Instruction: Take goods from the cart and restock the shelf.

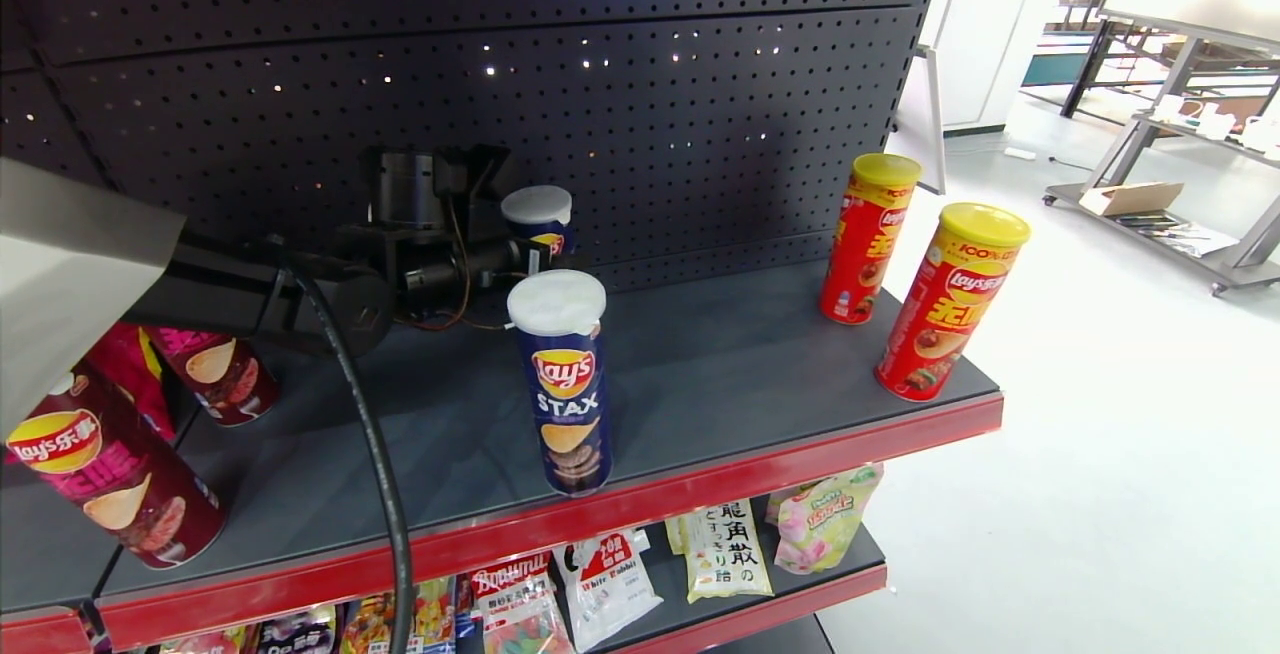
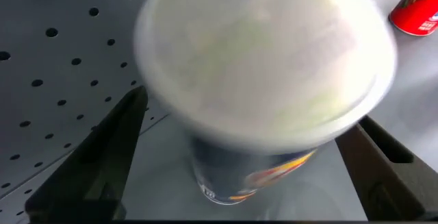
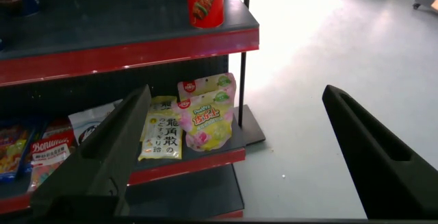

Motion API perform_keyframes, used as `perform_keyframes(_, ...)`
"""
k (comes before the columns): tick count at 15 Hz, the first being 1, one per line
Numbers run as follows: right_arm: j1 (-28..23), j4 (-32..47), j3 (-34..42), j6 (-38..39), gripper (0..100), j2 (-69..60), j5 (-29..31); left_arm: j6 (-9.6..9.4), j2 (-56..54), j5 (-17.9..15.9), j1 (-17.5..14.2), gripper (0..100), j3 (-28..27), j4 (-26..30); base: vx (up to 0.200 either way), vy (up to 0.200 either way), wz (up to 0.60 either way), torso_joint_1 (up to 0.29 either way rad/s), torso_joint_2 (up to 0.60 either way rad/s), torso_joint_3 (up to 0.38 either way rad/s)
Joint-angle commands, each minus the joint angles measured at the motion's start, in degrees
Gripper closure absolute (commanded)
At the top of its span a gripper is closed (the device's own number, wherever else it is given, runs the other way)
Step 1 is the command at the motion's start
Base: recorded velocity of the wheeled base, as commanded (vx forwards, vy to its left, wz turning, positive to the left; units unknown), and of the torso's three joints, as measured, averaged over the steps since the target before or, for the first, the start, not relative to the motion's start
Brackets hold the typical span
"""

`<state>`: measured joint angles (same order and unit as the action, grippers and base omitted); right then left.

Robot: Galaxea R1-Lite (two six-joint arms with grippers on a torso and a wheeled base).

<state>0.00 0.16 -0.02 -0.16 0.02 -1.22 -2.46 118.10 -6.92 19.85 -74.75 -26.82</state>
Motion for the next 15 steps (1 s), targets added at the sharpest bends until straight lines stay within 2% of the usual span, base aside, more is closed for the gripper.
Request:
perform_keyframes(1,0.0,0.0,0.0,0.0,0,0.0,0.0,0.0,-0.3,0.0,0.0,0,0.0,0.0,0.0,0.0,0.0,0.0,0.0,0.0)
perform_keyframes(3,0.0,0.0,0.0,0.0,0,0.0,0.0,0.0,-1.6,-0.1,-0.1,0,1.3,0.0,0.0,0.0,0.0,0.0,0.0,0.0)
perform_keyframes(6,0.0,0.0,0.0,-0.1,0,0.0,0.0,-0.17,-5.9,-0.1,-0.9,0,8.0,-0.2,0.0,0.0,0.0,0.0,0.0,0.0)
perform_keyframes(8,0.0,0.0,0.0,0.0,0,0.0,0.0,-0.17,-7.4,-0.1,-1.7,0,8.9,-0.1,0.0,0.0,0.0,0.0,0.0,0.0)
perform_keyframes(10,0.0,0.0,0.0,0.0,0,0.0,0.0,-0.44,-10.8,-0.2,-3.1,0,12.0,0.0,0.0,0.0,0.0,0.0,0.0,0.0)
perform_keyframes(13,0.0,0.0,-0.1,0.0,0,0.0,0.0,-1.23,-15.4,-0.3,-4.4,0,17.4,0.6,0.0,0.0,0.0,0.0,0.0,0.0)
perform_keyframes(15,0.0,0.0,0.0,0.0,0,0.0,0.0,-2.81,-23.1,-0.1,-4.4,0,23.6,3.4,0.0,0.0,0.0,0.0,0.0,0.0)
